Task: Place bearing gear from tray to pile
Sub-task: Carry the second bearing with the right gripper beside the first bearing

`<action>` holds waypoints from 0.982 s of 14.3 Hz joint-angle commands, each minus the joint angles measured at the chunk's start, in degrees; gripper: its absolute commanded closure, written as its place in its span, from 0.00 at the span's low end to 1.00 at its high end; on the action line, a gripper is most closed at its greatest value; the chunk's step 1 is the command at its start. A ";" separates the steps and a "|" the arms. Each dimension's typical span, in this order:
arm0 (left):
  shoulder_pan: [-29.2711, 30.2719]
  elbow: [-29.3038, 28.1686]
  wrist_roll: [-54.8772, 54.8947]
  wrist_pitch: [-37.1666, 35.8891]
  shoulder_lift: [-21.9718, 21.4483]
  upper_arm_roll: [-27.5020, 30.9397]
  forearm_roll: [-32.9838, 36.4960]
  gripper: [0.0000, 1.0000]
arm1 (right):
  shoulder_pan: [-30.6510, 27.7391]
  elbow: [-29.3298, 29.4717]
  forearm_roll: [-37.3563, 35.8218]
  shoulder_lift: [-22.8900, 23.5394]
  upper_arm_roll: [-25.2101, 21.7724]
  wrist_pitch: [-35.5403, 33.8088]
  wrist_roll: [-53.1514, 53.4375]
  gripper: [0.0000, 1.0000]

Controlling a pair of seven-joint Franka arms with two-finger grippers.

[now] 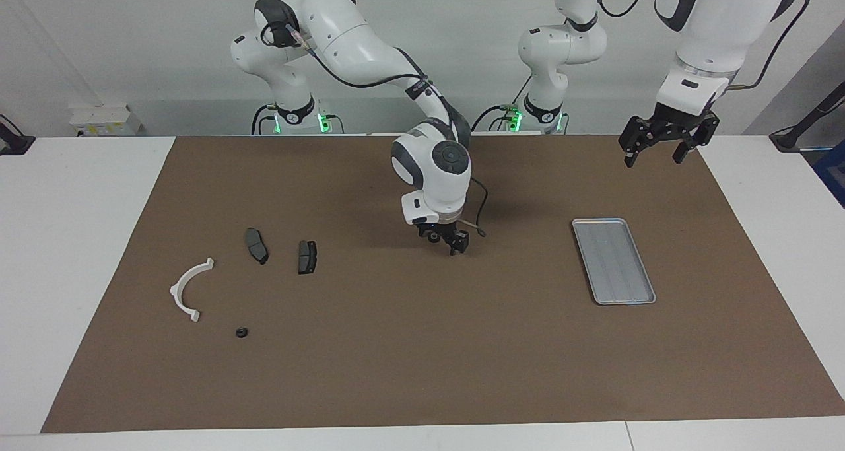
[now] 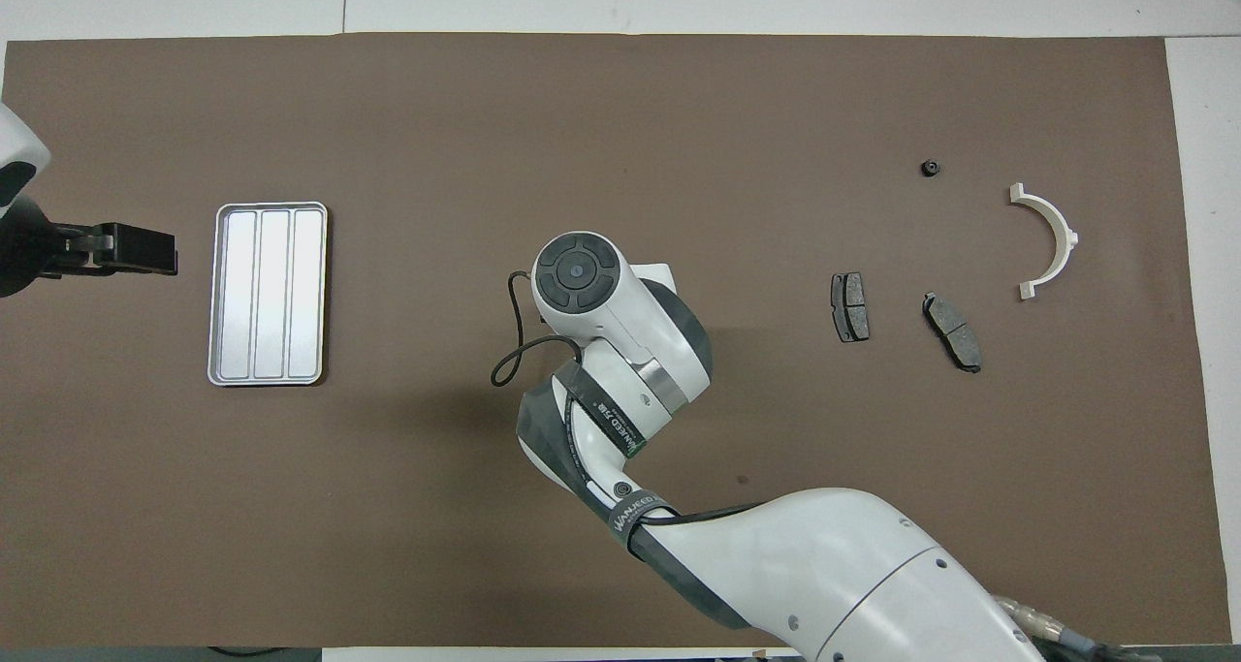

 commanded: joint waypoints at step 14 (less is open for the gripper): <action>-1.33 0.82 -0.56 -0.78 0.78 1.31 -3.45 0.00 | 0.59 -10.22 0.10 -7.95 0.11 2.34 -3.18 0.13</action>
